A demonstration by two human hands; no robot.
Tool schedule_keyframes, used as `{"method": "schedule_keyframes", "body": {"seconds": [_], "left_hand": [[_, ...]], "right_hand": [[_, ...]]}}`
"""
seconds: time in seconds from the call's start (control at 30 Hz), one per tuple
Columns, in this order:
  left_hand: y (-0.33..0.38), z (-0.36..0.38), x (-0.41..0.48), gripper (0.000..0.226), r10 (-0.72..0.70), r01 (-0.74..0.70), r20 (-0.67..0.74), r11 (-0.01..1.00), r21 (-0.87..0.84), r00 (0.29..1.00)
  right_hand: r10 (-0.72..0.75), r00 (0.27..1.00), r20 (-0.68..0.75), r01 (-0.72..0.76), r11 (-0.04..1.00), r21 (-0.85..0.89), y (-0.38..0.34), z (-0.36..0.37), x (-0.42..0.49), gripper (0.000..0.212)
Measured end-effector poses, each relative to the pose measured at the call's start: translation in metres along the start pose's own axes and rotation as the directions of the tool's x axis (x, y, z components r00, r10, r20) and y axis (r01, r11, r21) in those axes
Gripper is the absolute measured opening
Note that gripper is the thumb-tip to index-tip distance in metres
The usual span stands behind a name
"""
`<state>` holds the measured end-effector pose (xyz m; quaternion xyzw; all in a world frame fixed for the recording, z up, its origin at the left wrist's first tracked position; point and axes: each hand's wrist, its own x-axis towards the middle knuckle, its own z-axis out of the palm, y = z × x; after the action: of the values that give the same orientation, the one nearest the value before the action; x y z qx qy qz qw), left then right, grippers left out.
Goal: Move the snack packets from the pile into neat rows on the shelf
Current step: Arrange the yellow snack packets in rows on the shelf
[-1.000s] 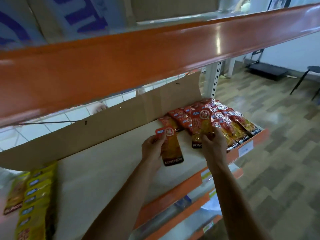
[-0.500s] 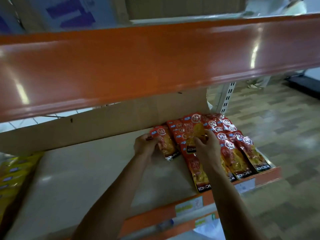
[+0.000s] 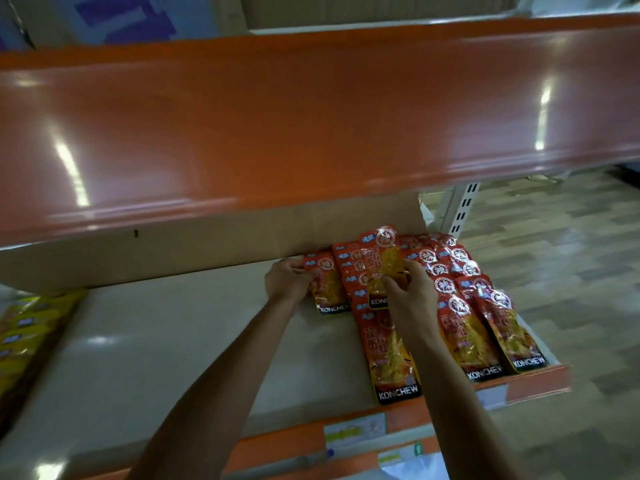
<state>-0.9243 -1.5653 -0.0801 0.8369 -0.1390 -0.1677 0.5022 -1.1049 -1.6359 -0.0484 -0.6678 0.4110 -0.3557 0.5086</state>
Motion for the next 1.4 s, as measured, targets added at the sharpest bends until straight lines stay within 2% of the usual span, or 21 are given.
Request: {"method": "schedule_keyframes", "body": {"seconds": [0.17, 0.3, 0.4, 0.47, 0.53, 0.63, 0.73, 0.83, 1.0, 1.13, 1.4], "left_hand": [[0.0, 0.002, 0.003, 0.032, 0.045, -0.044, -0.014, 0.993, 0.112, 0.999], [0.001, -0.002, 0.001, 0.046, 0.076, -0.065, -0.041, 0.974, 0.216, 0.996], [0.005, -0.006, -0.009, 0.037, 0.181, -0.144, -0.12, 0.954, 0.264, 0.976], [0.01, -0.008, -0.018, 0.03, 0.272, -0.241, -0.135, 0.948, 0.207, 0.953], [0.015, -0.008, -0.029, 0.029, 0.311, -0.305, -0.072, 0.948, 0.09, 0.948], [0.02, -0.006, -0.044, 0.024, 0.282, -0.273, 0.051, 0.951, -0.143, 0.958], [0.016, -0.003, -0.05, 0.035, 0.262, -0.231, 0.127, 0.949, -0.214, 0.957], [0.006, -0.006, -0.048, 0.044, 0.206, -0.163, 0.112, 0.938, -0.307, 0.972], [-0.004, -0.02, -0.044, 0.047, 0.111, -0.111, -0.006, 0.985, -0.134, 0.994], [-0.008, -0.018, -0.047, 0.047, 0.087, -0.087, 0.011, 0.995, -0.056, 0.996], [-0.004, -0.011, -0.054, 0.05, 0.126, -0.126, 0.009, 0.985, 0.12, 0.992]], "right_hand": [[-0.007, 1.0, 0.016, 0.007, 1.0, -0.023, -0.001, 0.001, 0.0, 0.033], [-0.013, 1.0, 0.026, 0.014, 1.0, -0.023, -0.003, 0.001, 0.0, 0.032], [-0.02, 0.999, 0.026, 0.021, 0.999, -0.029, -0.006, 0.004, 0.001, 0.029], [-0.033, 0.999, 0.039, 0.034, 0.999, -0.029, -0.008, 0.008, 0.0, 0.025], [-0.045, 0.997, 0.067, 0.046, 0.999, -0.028, -0.01, 0.013, -0.002, 0.023], [-0.059, 0.993, 0.106, 0.062, 0.998, -0.025, -0.008, 0.024, -0.005, 0.027], [-0.072, 0.989, 0.129, 0.083, 0.994, -0.077, -0.007, 0.033, -0.006, 0.032], [-0.135, 0.984, 0.113, 0.156, 0.967, -0.201, -0.01, 0.034, -0.008, 0.029], [-0.196, 0.978, 0.069, 0.208, 0.924, -0.321, -0.006, 0.033, -0.003, 0.03], [-0.203, 0.973, 0.111, 0.23, 0.891, -0.392, -0.005, 0.033, -0.003, 0.033], [-0.172, 0.975, 0.139, 0.215, 0.889, -0.404, 0.001, 0.031, -0.004, 0.034]]}}
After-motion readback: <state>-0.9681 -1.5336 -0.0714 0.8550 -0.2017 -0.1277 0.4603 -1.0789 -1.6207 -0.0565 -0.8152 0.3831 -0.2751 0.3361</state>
